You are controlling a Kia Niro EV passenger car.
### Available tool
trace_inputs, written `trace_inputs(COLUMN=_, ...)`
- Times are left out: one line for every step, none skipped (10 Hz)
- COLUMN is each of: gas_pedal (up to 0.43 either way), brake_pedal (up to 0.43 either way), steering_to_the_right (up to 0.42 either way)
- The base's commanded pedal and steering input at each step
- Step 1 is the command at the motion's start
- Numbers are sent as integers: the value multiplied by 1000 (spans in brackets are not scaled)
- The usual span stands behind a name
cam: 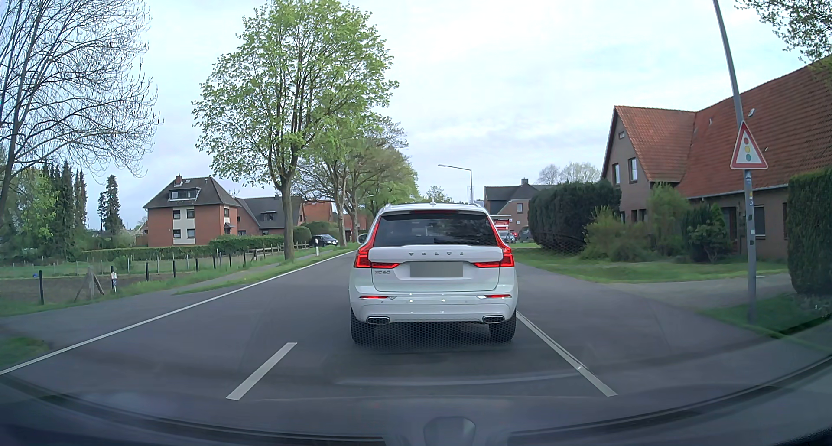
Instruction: Follow the waypoints while adhering to traffic rules and regulations
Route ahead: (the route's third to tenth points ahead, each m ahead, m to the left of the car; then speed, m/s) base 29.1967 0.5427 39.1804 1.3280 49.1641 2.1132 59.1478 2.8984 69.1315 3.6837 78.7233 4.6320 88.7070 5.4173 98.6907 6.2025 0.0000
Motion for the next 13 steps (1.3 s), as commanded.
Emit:
trace_inputs(gas_pedal=0, brake_pedal=201, steering_to_the_right=-9)
trace_inputs(gas_pedal=0, brake_pedal=201, steering_to_the_right=-9)
trace_inputs(gas_pedal=0, brake_pedal=201, steering_to_the_right=-9)
trace_inputs(gas_pedal=0, brake_pedal=201, steering_to_the_right=-9)
trace_inputs(gas_pedal=0, brake_pedal=201, steering_to_the_right=-9)
trace_inputs(gas_pedal=0, brake_pedal=201, steering_to_the_right=-9)
trace_inputs(gas_pedal=0, brake_pedal=189, steering_to_the_right=-9)
trace_inputs(gas_pedal=0, brake_pedal=177, steering_to_the_right=-9)
trace_inputs(gas_pedal=0, brake_pedal=146, steering_to_the_right=-9)
trace_inputs(gas_pedal=0, brake_pedal=128, steering_to_the_right=-9)
trace_inputs(gas_pedal=0, brake_pedal=110, steering_to_the_right=-9)
trace_inputs(gas_pedal=0, brake_pedal=30, steering_to_the_right=-9)
trace_inputs(gas_pedal=0, brake_pedal=0, steering_to_the_right=-7)
